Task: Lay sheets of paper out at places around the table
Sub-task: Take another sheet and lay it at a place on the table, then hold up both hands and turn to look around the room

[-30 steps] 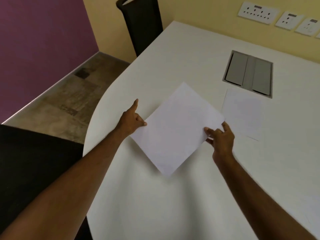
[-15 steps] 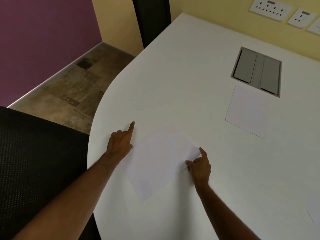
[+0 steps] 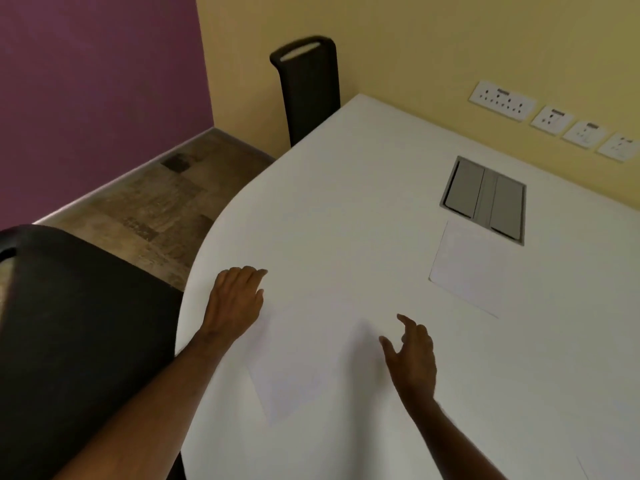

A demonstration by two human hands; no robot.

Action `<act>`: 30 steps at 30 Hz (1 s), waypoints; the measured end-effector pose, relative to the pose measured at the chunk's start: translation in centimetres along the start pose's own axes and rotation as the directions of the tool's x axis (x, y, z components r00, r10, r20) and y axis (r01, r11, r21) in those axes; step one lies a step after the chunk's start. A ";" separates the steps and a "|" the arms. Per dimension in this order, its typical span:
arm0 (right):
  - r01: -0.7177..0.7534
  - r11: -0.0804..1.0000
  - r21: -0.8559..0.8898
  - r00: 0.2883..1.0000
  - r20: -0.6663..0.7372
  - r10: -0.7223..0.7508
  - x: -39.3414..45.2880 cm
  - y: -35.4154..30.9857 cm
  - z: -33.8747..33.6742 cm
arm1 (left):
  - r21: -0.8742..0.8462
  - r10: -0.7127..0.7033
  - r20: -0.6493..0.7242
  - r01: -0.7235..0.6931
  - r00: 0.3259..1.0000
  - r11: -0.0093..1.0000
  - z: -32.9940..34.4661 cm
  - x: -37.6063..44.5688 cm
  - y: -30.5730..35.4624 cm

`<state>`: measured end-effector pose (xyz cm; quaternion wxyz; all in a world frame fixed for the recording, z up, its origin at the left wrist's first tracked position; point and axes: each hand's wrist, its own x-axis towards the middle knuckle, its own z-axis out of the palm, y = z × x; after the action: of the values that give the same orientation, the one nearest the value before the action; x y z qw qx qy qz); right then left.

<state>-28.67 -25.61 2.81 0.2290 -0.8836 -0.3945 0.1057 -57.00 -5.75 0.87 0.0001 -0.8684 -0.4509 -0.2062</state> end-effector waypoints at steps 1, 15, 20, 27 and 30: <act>0.077 0.997 -0.025 0.997 -0.013 -0.077 0.5 -0.9 -1.0 | 0.001 -0.003 -0.030 0.003 1.000 1.000 -1.3 0.2 0.2; 0.785 0.586 -0.200 0.555 -0.193 -0.809 -3.5 -22.5 -17.8 | 0.371 -0.099 -0.230 0.182 0.968 0.910 -30.4 -4.0 5.1; 0.859 0.465 -0.216 0.405 -0.269 -0.874 -9.3 -31.0 -22.4 | 0.438 -0.164 -0.340 0.310 0.926 0.844 -42.5 -7.9 3.2; 0.913 0.357 -0.199 0.292 -0.292 -0.911 -16.0 -42.0 -23.1 | 0.500 -0.248 -0.412 0.445 0.877 0.743 -53.0 -13.1 -3.5; 0.926 0.318 -0.203 0.253 -0.290 -0.923 -18.5 -46.9 -21.4 | 0.519 -0.261 -0.393 0.448 0.881 0.728 -55.0 -14.9 -7.7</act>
<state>-63.58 -18.84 44.49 0.3178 -0.4870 -0.7867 -0.2073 -90.30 -23.06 44.42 0.2997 -0.6793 -0.6462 -0.1766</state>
